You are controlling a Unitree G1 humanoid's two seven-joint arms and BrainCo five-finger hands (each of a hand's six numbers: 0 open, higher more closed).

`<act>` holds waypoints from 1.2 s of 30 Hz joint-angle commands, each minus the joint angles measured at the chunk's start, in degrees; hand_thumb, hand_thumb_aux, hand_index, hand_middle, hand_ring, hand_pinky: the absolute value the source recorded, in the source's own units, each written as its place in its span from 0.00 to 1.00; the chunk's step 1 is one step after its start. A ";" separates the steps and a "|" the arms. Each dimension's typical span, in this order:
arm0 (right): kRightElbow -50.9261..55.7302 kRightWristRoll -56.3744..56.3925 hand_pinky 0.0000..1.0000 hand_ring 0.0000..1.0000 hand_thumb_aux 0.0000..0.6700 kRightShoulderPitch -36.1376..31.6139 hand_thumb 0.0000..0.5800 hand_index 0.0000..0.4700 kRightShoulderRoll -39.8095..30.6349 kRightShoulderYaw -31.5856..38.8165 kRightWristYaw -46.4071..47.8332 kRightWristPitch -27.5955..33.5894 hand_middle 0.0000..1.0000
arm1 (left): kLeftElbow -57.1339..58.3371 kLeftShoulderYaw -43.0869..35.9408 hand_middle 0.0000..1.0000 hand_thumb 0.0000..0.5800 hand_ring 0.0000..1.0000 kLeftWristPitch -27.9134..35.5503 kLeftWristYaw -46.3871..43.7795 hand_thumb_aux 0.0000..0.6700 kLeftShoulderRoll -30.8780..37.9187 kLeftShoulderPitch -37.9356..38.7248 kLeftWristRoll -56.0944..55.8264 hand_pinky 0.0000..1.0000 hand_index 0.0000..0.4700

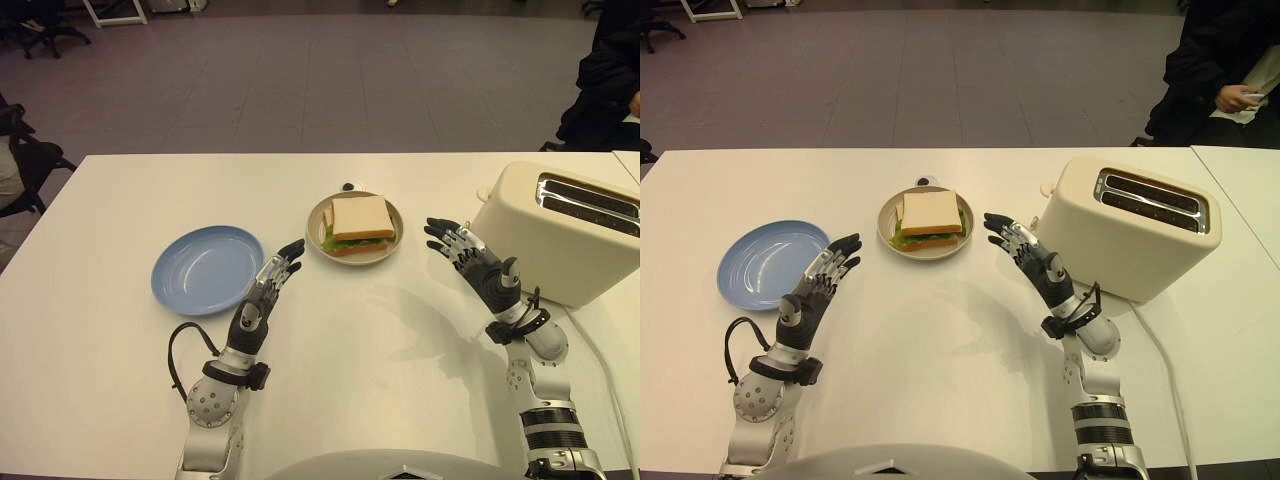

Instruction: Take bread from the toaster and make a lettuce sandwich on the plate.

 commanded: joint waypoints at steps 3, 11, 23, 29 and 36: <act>0.24 -0.47 0.00 0.00 0.00 -0.50 0.00 0.00 -0.03 -0.36 0.19 0.06 0.00 | -0.34 -0.07 0.00 0.00 0.00 0.31 -0.32 0.00 -0.08 0.27 0.54 0.00 0.00; 0.18 -0.60 0.00 0.00 0.00 -0.37 0.00 0.00 -0.10 -0.41 0.22 -0.06 0.00 | -0.54 -0.13 0.00 0.00 0.00 0.39 -0.37 0.00 -0.19 0.28 0.59 0.00 0.00; 0.14 -0.62 0.00 0.00 0.00 -0.34 0.00 0.00 -0.04 -0.39 0.15 -0.18 0.00 | -0.79 -0.29 0.00 0.00 0.00 0.32 -0.61 0.00 -0.26 0.35 0.32 0.00 0.00; 0.14 -0.57 0.00 0.00 0.00 -0.34 0.00 0.00 -0.08 -0.43 0.15 -0.20 0.00 | -0.99 -0.33 0.00 0.00 0.00 0.38 -0.35 0.00 -0.60 0.40 0.58 0.00 0.00; 1.07 -1.30 0.00 0.00 0.00 -0.96 0.00 0.00 0.24 -1.41 -1.72 -0.63 0.00 | -0.56 0.54 0.00 0.00 0.00 1.05 1.25 0.00 -2.05 0.22 0.52 0.00 0.00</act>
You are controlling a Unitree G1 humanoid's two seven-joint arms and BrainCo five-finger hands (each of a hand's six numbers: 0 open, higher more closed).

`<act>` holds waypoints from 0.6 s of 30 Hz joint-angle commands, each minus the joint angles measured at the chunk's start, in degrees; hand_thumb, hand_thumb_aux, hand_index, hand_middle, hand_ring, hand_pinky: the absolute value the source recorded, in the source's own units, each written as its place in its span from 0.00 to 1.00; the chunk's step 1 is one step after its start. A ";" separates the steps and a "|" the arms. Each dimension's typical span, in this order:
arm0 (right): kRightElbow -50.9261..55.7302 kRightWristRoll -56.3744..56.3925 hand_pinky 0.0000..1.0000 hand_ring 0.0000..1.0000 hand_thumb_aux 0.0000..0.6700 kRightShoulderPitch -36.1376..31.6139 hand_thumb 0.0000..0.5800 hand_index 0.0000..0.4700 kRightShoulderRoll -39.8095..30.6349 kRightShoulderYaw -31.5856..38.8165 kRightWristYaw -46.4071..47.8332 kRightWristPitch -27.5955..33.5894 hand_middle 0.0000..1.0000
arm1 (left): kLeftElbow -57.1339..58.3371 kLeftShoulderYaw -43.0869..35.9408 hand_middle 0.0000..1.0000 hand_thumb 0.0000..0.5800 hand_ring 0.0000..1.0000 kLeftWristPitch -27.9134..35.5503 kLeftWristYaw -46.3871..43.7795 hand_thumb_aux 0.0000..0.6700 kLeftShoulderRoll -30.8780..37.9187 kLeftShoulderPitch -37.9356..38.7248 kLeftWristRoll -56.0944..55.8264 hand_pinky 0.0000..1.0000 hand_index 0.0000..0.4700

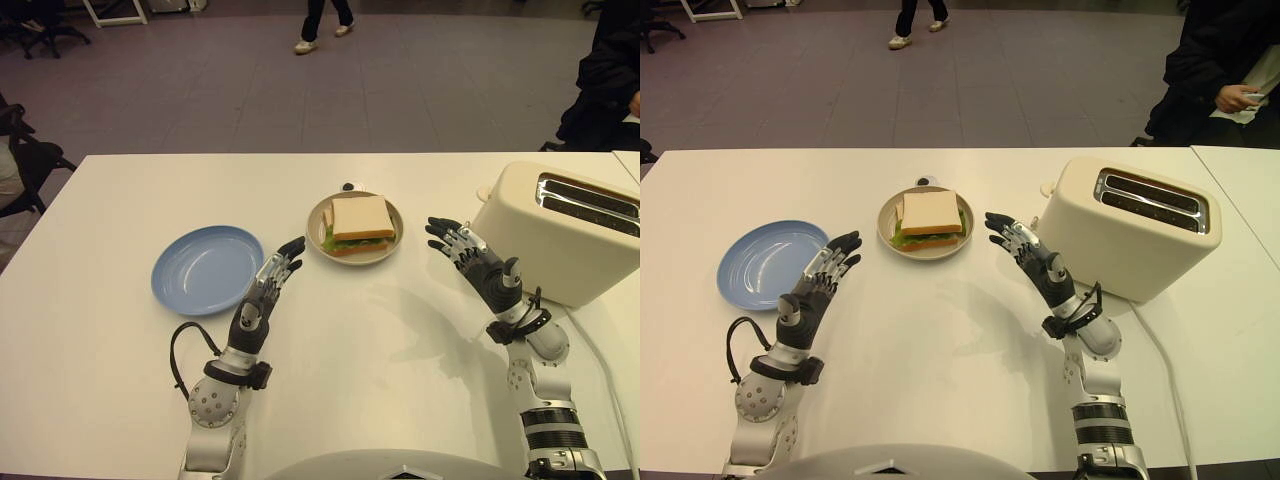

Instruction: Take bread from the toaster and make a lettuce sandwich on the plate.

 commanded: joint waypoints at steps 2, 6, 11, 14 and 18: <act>1.96 -2.00 0.00 0.00 0.00 -1.61 0.00 0.00 0.40 -1.63 -3.05 -0.32 0.00 | 0.51 0.52 0.00 0.00 0.00 1.22 1.47 0.00 -0.98 -0.12 1.07 0.00 0.00; 2.48 -2.13 0.00 0.00 0.00 -1.82 0.00 0.00 0.41 -1.58 -3.09 -0.73 0.00 | 0.25 0.38 0.00 0.00 0.00 1.41 1.20 0.00 -0.79 -0.29 0.47 0.00 0.00; 3.45 -5.79 0.00 0.00 0.00 -1.94 0.00 0.00 1.00 -2.10 -7.32 -0.74 0.00 | 0.48 0.35 0.00 0.00 0.00 1.00 0.25 0.00 -0.54 -0.36 -0.38 0.00 0.00; 3.82 -13.37 0.00 0.00 0.00 -2.06 0.00 0.00 1.97 -1.62 -14.39 -1.58 0.00 | 0.78 1.04 0.00 0.00 0.00 1.01 0.54 0.00 -0.84 -0.44 -0.64 0.00 0.00; 2.74 -13.73 0.00 0.00 0.00 -2.27 0.00 0.00 1.77 -1.53 -16.55 2.19 0.00 | 1.32 1.73 0.00 0.00 0.00 1.32 1.78 0.00 -1.34 -0.91 0.64 0.00 0.00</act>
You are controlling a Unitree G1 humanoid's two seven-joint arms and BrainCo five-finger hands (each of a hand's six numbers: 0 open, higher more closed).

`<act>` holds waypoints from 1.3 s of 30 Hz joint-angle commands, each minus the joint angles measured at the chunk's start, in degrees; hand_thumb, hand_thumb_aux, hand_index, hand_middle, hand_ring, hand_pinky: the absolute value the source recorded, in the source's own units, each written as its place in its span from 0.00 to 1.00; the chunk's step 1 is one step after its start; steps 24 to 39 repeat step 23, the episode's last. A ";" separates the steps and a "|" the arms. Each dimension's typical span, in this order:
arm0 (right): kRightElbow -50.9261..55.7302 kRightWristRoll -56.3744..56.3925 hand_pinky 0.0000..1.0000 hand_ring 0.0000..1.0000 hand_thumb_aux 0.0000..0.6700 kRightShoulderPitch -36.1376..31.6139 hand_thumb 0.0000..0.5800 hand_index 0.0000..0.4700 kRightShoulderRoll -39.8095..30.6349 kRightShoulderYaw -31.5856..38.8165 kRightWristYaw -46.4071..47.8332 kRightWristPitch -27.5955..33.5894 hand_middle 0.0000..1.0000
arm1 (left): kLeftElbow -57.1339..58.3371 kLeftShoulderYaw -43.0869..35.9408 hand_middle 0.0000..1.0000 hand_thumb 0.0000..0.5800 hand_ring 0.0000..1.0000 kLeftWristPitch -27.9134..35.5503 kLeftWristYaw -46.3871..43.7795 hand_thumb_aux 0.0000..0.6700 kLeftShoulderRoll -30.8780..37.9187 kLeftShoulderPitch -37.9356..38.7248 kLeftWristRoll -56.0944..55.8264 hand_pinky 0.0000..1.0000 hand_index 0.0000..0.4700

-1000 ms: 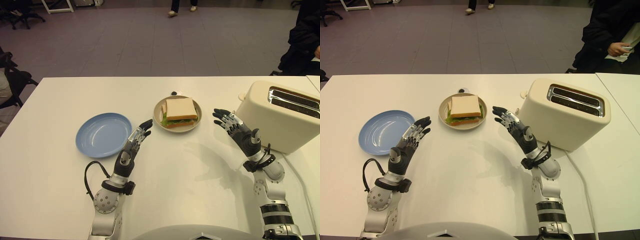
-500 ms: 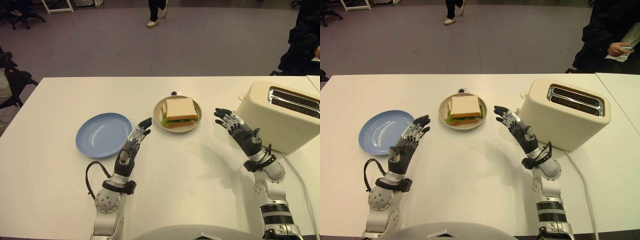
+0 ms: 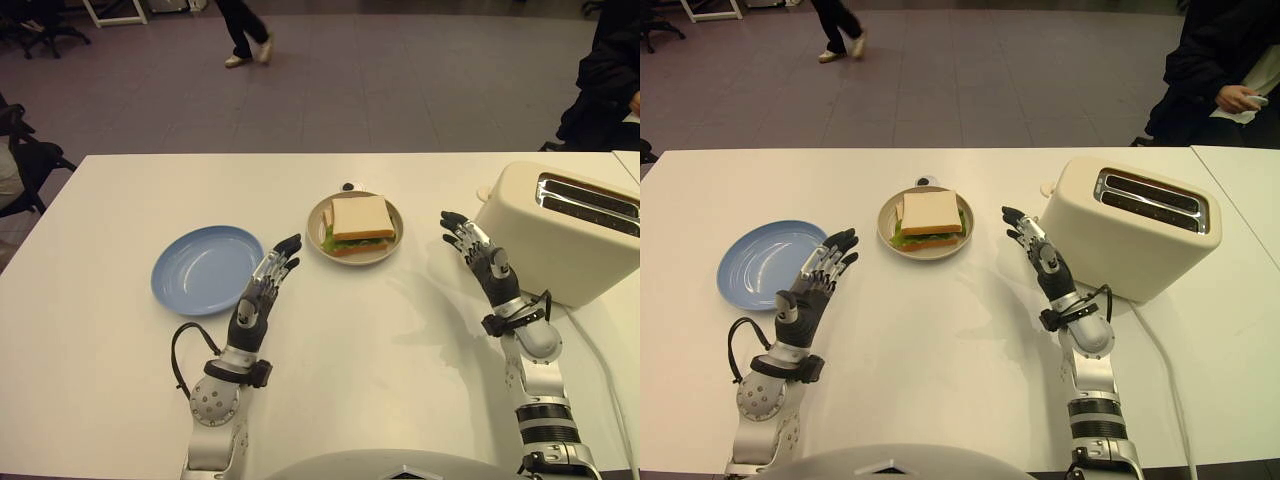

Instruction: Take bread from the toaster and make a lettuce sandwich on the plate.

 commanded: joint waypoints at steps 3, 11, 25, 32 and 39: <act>-1.84 1.12 0.00 0.00 0.00 -0.91 0.00 0.00 -1.08 0.26 0.47 4.58 0.00 | 1.02 1.25 0.00 0.00 0.00 0.56 2.52 0.00 -0.90 -1.04 2.82 0.00 0.00; 0.12 0.04 0.00 0.00 0.00 -1.80 0.00 0.00 -1.47 -0.36 -0.05 4.18 0.00 | 0.65 1.26 0.00 0.00 0.00 2.12 3.11 0.00 -0.99 -1.65 2.87 0.00 0.00; 0.55 -0.29 0.00 0.00 0.00 -2.00 0.00 0.00 -1.98 -0.19 -0.45 3.17 0.00 | 0.10 1.05 0.00 0.00 0.00 2.93 0.71 0.00 -0.90 -1.47 1.30 0.00 0.00; 0.55 -0.29 0.00 0.00 0.00 -2.00 0.00 0.00 -1.98 -0.19 -0.45 3.17 0.00 | 0.10 1.05 0.00 0.00 0.00 2.93 0.71 0.00 -0.90 -1.47 1.30 0.00 0.00; 0.55 -0.29 0.00 0.00 0.00 -2.00 0.00 0.00 -1.98 -0.19 -0.45 3.17 0.00 | 0.10 1.05 0.00 0.00 0.00 2.93 0.71 0.00 -0.90 -1.47 1.30 0.00 0.00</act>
